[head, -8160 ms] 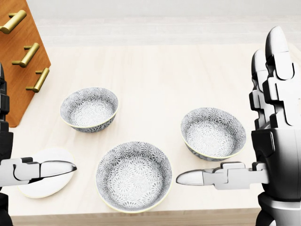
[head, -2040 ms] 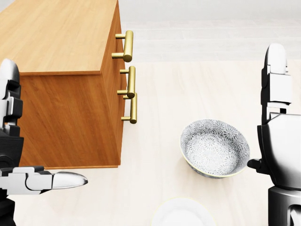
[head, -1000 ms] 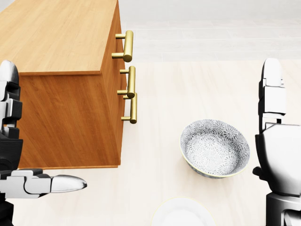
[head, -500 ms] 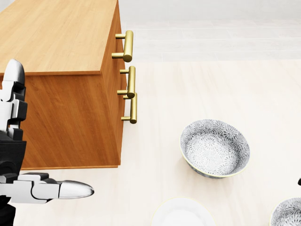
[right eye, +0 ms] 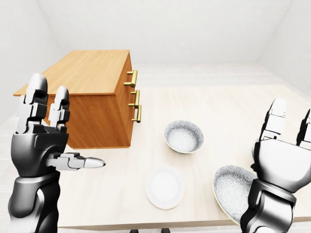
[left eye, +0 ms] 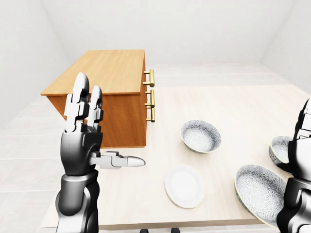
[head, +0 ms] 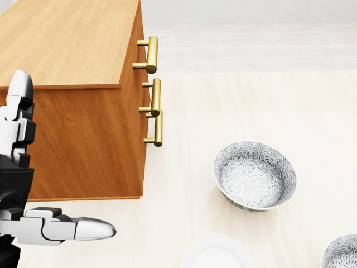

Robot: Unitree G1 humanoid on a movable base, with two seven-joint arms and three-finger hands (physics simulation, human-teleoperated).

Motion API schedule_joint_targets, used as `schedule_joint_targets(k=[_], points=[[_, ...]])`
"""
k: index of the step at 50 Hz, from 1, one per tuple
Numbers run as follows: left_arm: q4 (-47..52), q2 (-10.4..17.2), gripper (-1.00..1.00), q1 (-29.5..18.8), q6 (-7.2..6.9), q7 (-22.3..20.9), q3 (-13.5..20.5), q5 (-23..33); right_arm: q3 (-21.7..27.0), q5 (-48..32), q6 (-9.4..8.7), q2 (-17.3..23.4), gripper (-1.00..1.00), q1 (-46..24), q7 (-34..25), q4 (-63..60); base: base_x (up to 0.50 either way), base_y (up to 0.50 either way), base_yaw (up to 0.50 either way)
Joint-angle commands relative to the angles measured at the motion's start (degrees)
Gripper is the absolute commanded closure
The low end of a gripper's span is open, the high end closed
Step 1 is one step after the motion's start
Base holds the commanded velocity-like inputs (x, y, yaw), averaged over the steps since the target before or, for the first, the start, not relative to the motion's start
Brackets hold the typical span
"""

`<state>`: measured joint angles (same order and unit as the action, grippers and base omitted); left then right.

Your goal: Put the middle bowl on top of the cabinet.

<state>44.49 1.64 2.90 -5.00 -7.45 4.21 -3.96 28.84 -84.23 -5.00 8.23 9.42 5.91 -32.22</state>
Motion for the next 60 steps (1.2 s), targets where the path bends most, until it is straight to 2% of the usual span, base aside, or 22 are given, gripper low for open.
schedule_joint_targets(k=[1, 13, 22, 26, 27, 29, 31, 37, 43, 44, 45, 50, 51, 55, 60], points=[[0.35, -0.18, -1.0, 0.37, 0.0, -0.4, -0.68, 0.65, 4.59, 0.7, 0.0, 0.91, -1.0, 1.02, 1.17, 0.96, 0.0, 0.0, 0.0], [-0.51, -0.32, -1.0, 0.19, 0.0, 0.0, -0.39, 0.96, 8.82, 1.57, 0.0, 2.47, -1.0, 1.89, 4.14, 6.99, 0.0, 0.0, 0.0], [-0.29, -0.17, -1.0, 0.2, 0.0, -0.12, -0.8, 1.48, 8.97, 1.79, 0.0, 3.59, -1.0, 0.35, 6.27, 12.74, 0.0, 0.0, 0.0], [-0.43, -0.23, -1.0, 0.01, 0.0, -0.13, -0.32, 1.16, 8.93, 2.39, 0.0, 5.34, -1.0, -0.52, 6.59, 14.68, 0.0, 0.0, 0.0], [-0.57, -0.32, -1.0, 0.17, 0.0, -0.17, -0.66, 1.28, 8.36, -0.05, 0.0, 6.13, -1.0, -0.75, 7.63, 16.6, 0.0, 0.0, 0.0], [-0.06, -0.54, -1.0, 1.05, 0.0, -0.2, -2.0, 1.86, 8.89, 1.34, 0.0, 7.11, -1.0, -1.6, 8.03, 18.57, 0.0, 0.0, 0.0], [-1.13, -0.49, -1.0, 1.14, 0.0, -0.59, -2.39, 2.0, 8.24, -1.24, 0.0, 8.39, -1.0, -2.13, 8.71, 21.03, 0.0, 0.0, 0.0], [-0.61, -0.55, -1.0, 1.35, 0.0, -0.69, -2.66, 2.05, 9.78, 2.04, 0.0, 11.48, -1.0, -2.71, 9.87, 25.66, 0.0, 0.0, 0.0], [-0.42, -0.58, -1.0, 1.71, 0.0, -1.2, -3.12, 1.71, 11.05, 4.41, 0.0, 12.63, -1.0, -2.05, 12.7, 29.99, 0.0, 0.0, 0.0], [-0.47, -0.58, -1.0, 1.79, 0.0, -1.2, -3.45, 1.98, 9.68, -1.15, 0.0, 13.94, -1.0, -1.39, 15.11, 31.74, 0.0, 0.0, 0.0], [-0.94, -0.71, -1.0, 1.84, 0.0, -1.23, -3.81, 2.04, 11.09, 4.37, 0.0, 13.27, -1.0, -2.36, 13.36, 32.2, 0.0, 0.0, 0.0], [-1.68, -0.83, -1.0, 3.17, 0.0, -1.61, -6.08, 2.89, 10.63, 4.48, 0.0, 15.21, -1.0, -2.39, 14.54, 34.32, 0.0, 0.0, 0.0], [-1.24, -0.84, -1.0, 3.26, 0.0, -1.7, -6.6, 2.98, 9.59, 1.8, 0.0, 15.84, -1.0, -2.28, 16.8, 36.28, 0.0, 0.0, 0.0], [-1.21, -0.68, -1.0, 3.64, 0.0, -1.97, -7.29, 3.17, 10.55, 5.97, 0.0, 16.7, -1.0, -2.95, 16.15, 36.85, 0.0, 0.0, 0.0], [-0.53, -0.56, -1.0, 3.75, 0.0, -2.2, -7.39, 3.16, 10.16, 6.75, 0.0, 18.4, -1.0, -3.58, 16.69, 39.29, 0.0, 0.0, 0.0]])
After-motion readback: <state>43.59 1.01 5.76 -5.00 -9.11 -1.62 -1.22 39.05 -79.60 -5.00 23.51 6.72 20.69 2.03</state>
